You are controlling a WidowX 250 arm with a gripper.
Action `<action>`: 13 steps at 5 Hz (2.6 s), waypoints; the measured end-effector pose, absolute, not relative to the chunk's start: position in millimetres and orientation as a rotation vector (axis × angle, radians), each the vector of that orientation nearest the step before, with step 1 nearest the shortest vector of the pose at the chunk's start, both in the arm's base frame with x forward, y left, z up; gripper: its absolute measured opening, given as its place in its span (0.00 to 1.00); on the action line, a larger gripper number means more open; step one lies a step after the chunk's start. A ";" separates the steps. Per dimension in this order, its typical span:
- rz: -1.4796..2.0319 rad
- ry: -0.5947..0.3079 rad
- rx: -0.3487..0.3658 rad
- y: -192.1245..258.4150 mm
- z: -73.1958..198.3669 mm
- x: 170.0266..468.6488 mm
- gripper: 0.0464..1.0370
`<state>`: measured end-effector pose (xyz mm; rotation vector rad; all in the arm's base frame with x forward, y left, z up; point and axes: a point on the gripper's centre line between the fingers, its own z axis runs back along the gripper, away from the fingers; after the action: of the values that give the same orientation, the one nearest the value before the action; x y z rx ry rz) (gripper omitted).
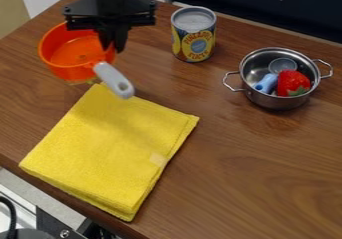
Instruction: Moved the orange pot to the right side of the table
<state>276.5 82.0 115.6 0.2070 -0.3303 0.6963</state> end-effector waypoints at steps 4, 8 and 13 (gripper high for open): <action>0.213 -0.404 0.136 -81.3 99.7 273.0 0.01; 0.010 -0.308 0.116 -137.5 57.1 266.2 0.01; 0.098 -0.201 -0.133 -110.0 116.2 278.6 0.95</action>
<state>278.6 -110.0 116.2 -0.1333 -0.2007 0.0976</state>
